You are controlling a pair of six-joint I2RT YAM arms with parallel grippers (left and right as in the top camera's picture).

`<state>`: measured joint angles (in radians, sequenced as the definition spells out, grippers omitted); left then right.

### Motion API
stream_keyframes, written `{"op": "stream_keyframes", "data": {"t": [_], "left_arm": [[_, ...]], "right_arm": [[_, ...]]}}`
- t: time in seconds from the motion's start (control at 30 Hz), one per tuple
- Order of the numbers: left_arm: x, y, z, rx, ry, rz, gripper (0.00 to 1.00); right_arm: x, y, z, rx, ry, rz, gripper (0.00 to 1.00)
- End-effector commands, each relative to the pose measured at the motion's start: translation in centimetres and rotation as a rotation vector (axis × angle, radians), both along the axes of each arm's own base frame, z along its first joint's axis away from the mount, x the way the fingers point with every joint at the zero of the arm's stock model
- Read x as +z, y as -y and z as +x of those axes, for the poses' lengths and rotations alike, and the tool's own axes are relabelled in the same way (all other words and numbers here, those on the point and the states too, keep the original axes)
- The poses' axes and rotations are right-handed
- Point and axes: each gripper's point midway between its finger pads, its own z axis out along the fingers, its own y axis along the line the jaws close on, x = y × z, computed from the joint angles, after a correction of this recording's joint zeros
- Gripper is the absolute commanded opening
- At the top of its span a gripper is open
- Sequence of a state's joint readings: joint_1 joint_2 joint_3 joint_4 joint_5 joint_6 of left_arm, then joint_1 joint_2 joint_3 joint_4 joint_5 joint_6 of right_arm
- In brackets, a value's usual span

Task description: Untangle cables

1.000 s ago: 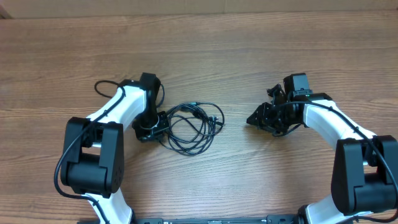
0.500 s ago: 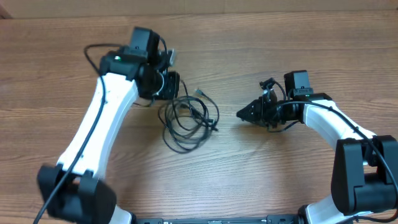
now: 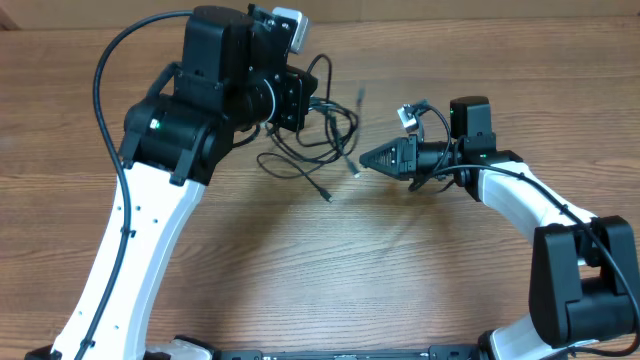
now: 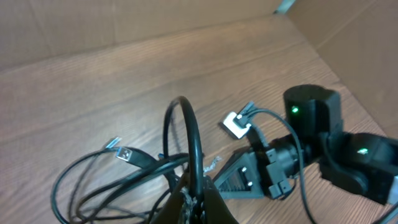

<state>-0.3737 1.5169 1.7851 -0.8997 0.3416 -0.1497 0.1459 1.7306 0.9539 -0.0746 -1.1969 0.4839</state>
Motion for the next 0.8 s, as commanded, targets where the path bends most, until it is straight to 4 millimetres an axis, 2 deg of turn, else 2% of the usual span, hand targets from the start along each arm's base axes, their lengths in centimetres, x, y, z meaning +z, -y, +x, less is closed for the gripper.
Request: {"op": "stream_keyframes", "data": {"t": [0.0, 0.07, 0.17, 0.23, 0.37, 0.5, 0.53, 0.6, 0.77], "left_arm": [[2.5, 0.5, -0.9, -0.039, 0.072, -0.020, 0.04], [1.8, 0.4, -1.1, -0.037, 0.045, -0.007, 0.04], [0.7, 0.4, -1.2, -0.039, 0.005, 0.007, 0.04], [0.2, 0.6, -1.3, -0.051, -0.021, 0.007, 0.04], [0.4, 1.2, -1.8, -0.087, -0.030, -0.019, 0.04], [0.7, 1.3, -1.7, -0.091, -0.018, -0.026, 0.04], [0.6, 1.2, -1.6, -0.085, -0.017, -0.023, 0.04], [0.5, 0.7, -1.3, -0.058, -0.010, -0.006, 0.04], [0.4, 0.2, -0.8, -0.019, -0.005, 0.014, 0.04]], "right_arm": [[2.4, -0.7, -0.5, 0.031, -0.034, 0.071, 0.04], [3.0, -0.8, 0.0, 0.024, -0.014, 0.085, 0.06], [3.2, -0.8, 0.3, 0.014, 0.001, 0.085, 0.18], [2.9, -0.7, 0.7, -0.011, 0.002, 0.068, 0.23], [1.6, -0.7, 1.4, -0.074, -0.028, 0.009, 0.25], [0.3, -1.8, 1.2, -0.096, -0.039, -0.057, 0.40], [-0.4, -2.4, 0.9, -0.086, -0.014, -0.093, 0.56], [-1.8, -2.7, 0.5, -0.103, -0.035, -0.160, 0.68], [-6.2, -1.6, 0.3, -0.228, -0.112, -0.394, 0.74]]}}
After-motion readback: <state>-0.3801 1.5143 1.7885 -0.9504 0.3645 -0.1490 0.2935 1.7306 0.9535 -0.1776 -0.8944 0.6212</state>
